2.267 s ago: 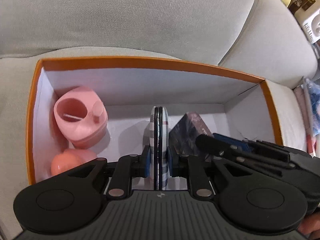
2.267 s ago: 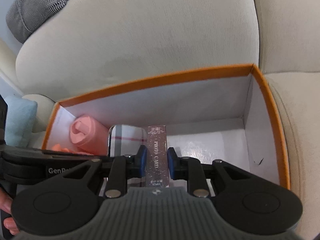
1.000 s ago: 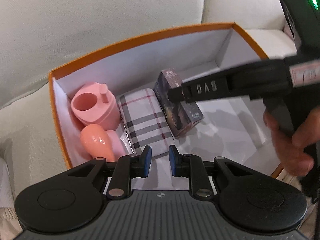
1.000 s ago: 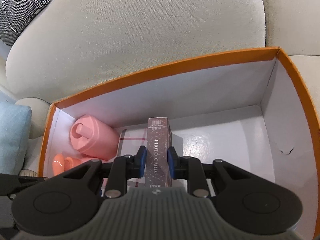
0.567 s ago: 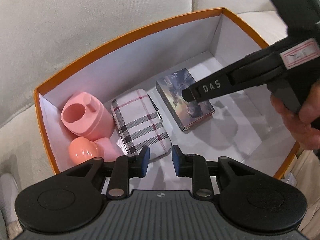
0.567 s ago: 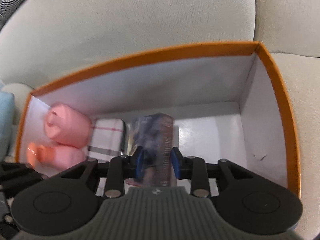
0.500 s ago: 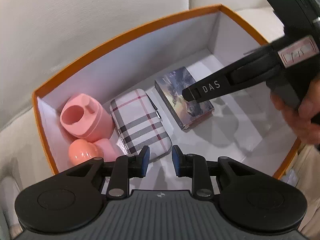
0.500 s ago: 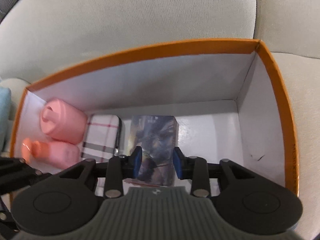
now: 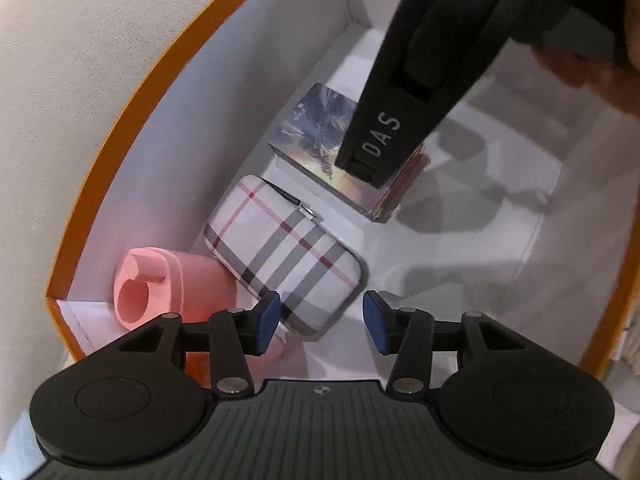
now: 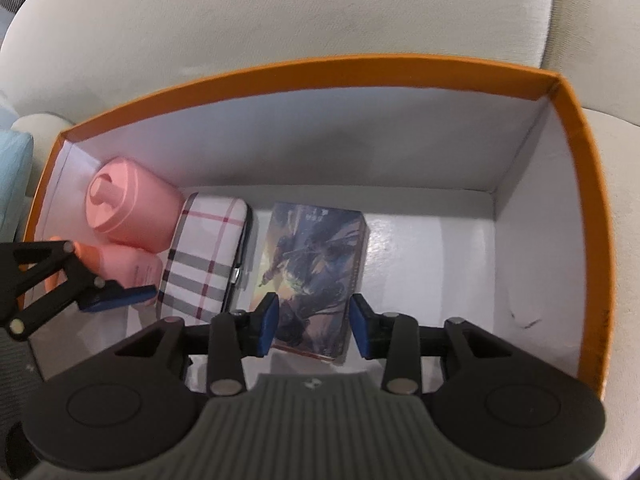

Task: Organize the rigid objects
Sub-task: 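Lower the photo-card box into the box with the right tool while the left lowers the phone case, then open both tools and lift them out of the orange box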

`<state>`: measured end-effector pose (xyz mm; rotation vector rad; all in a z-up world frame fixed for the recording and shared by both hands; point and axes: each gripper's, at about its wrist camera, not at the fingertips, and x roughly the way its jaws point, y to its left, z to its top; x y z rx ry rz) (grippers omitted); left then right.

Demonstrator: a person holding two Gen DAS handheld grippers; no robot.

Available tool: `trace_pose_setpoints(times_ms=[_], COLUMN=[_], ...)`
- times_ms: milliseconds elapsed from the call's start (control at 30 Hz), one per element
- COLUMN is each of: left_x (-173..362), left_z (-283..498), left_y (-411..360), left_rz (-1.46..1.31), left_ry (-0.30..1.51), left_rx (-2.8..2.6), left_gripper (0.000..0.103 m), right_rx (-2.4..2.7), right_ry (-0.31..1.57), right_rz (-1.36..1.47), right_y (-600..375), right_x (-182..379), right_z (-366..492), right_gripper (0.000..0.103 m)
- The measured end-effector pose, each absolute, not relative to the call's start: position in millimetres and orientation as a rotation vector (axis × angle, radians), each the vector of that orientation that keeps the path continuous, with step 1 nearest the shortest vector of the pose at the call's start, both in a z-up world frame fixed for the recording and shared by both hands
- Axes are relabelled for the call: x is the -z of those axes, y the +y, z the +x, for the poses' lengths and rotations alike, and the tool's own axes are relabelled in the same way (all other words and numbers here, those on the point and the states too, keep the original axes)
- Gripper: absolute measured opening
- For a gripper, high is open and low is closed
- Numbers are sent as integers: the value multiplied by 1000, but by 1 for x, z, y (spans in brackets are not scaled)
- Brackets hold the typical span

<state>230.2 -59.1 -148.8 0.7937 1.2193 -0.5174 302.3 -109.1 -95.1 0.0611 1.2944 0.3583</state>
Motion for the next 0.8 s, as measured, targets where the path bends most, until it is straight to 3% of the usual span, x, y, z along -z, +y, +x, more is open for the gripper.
trace_pose_setpoints(times_ms=[167, 333, 800], left_x=[152, 151, 147], left_z=[235, 241, 252], left_y=[-53, -43, -31], left_rz=[745, 662, 551], left_ry=[1205, 1201, 1214], left_rx=[479, 441, 433], left_gripper=[55, 45, 40], right_rx=[-390, -418, -378], right_ry=[1296, 1284, 1237], right_rz=[21, -11, 26], right_y=[-101, -94, -90], right_x=[97, 98, 98], right_z=[306, 310, 318], right_gripper=[42, 42, 40])
